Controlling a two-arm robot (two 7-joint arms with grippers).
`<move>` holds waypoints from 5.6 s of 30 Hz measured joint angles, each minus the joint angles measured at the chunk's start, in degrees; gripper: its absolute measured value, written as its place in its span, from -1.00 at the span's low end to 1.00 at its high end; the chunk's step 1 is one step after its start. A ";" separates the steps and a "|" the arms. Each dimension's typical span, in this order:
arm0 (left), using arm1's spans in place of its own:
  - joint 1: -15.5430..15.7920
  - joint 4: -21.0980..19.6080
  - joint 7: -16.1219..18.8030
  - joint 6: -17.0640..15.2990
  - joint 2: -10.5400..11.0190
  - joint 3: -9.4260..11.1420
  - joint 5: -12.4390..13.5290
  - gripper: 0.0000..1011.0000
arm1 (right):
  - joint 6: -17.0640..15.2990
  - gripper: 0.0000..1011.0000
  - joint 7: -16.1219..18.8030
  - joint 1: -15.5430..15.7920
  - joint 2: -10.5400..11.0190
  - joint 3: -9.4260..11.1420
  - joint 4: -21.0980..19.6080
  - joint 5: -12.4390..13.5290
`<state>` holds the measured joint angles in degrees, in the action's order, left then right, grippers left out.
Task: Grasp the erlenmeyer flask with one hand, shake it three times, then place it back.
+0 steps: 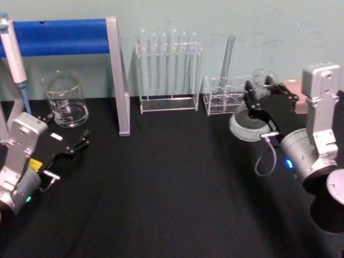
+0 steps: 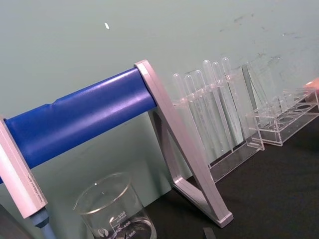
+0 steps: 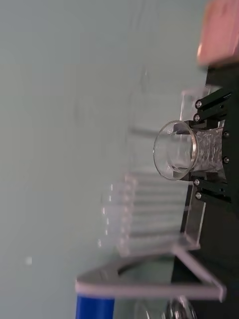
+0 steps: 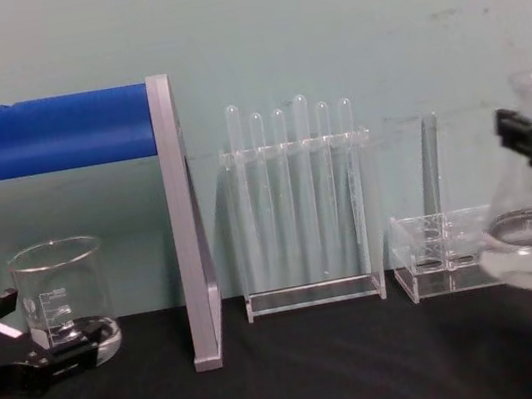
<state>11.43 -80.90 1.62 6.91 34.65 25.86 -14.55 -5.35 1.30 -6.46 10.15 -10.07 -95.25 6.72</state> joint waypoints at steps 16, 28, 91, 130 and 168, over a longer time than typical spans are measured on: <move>0.00 0.00 0.00 0.00 0.00 0.00 0.00 0.98 | 1.73 -0.11 12.92 -3.70 -0.87 -7.33 2.95 1.28; 0.00 0.00 0.00 0.00 0.00 0.00 0.00 0.98 | 1.81 -0.11 12.69 -3.97 -0.54 -8.47 2.82 2.24; 0.00 0.00 0.00 0.00 0.00 0.00 0.00 0.98 | 0.06 -0.11 12.90 -3.16 -1.00 -6.61 2.18 1.41; 0.00 0.00 0.00 0.00 0.00 0.00 0.00 0.98 | -1.14 -0.11 7.15 0.37 -3.58 0.81 -0.13 -4.15; 0.00 0.00 0.00 0.00 0.00 0.00 0.00 0.98 | 0.23 -0.11 19.27 -5.25 3.84 -8.34 4.56 4.15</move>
<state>11.43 -80.90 1.62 6.90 34.65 25.86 -14.55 -5.12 20.58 -11.71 13.99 -18.41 -90.69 10.86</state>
